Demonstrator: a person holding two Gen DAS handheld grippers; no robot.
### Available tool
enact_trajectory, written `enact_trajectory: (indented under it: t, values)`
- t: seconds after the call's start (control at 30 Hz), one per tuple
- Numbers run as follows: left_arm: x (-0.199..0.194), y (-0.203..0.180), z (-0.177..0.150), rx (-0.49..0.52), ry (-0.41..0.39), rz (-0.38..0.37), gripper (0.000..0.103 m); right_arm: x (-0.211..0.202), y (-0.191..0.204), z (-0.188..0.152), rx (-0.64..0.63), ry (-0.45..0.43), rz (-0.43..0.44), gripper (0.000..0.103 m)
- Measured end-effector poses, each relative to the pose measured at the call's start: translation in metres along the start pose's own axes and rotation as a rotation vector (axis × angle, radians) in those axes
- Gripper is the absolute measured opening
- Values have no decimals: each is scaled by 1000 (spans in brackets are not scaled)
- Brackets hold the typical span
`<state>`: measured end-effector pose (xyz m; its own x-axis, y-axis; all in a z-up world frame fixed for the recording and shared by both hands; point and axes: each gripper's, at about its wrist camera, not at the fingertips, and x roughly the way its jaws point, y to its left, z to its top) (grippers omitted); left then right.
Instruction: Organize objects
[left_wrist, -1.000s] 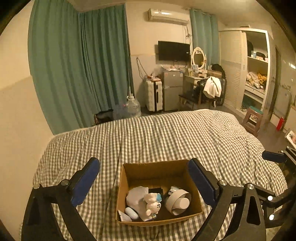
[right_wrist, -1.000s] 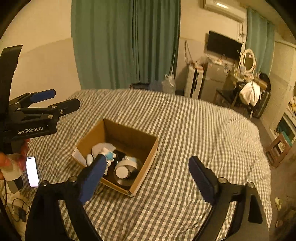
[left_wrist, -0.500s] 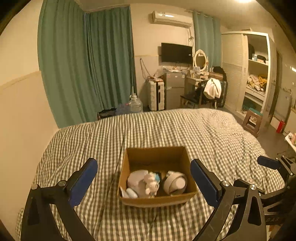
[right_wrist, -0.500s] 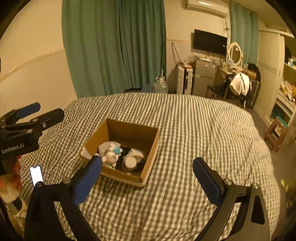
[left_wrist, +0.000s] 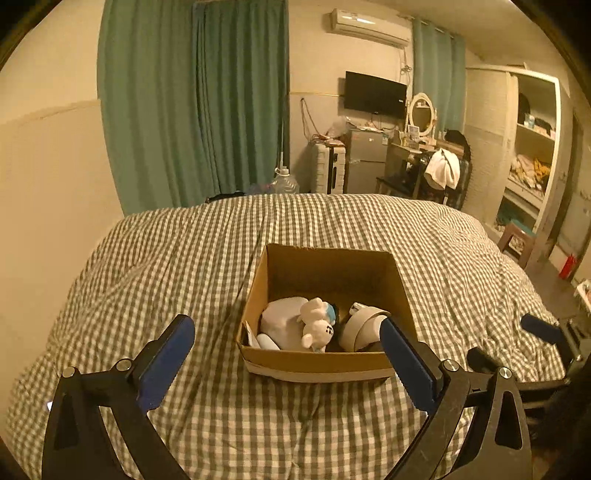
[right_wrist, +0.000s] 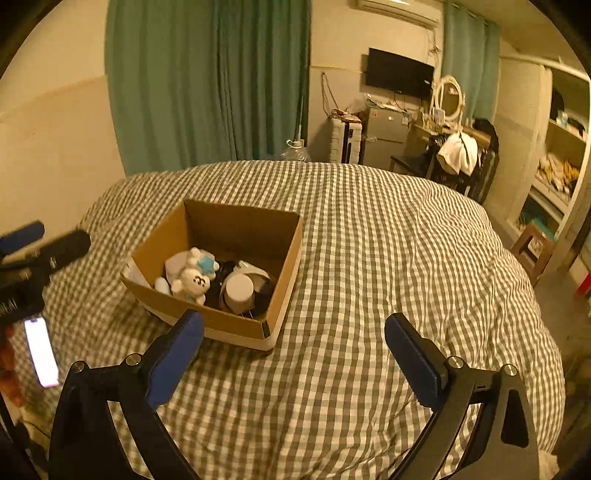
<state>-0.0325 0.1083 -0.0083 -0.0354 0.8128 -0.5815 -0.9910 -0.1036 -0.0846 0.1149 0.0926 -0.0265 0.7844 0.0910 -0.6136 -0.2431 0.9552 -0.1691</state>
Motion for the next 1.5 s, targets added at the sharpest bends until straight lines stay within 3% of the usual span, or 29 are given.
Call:
enact_trajectory:
  t: [0.37, 1.5]
  values:
    - [3, -2, -11, 18, -6, 33, 103, 10, -9, -5, 41, 21, -8, 99]
    - [16, -3, -20, -2, 39, 32, 103, 23, -11, -9, 14, 47, -32, 99]
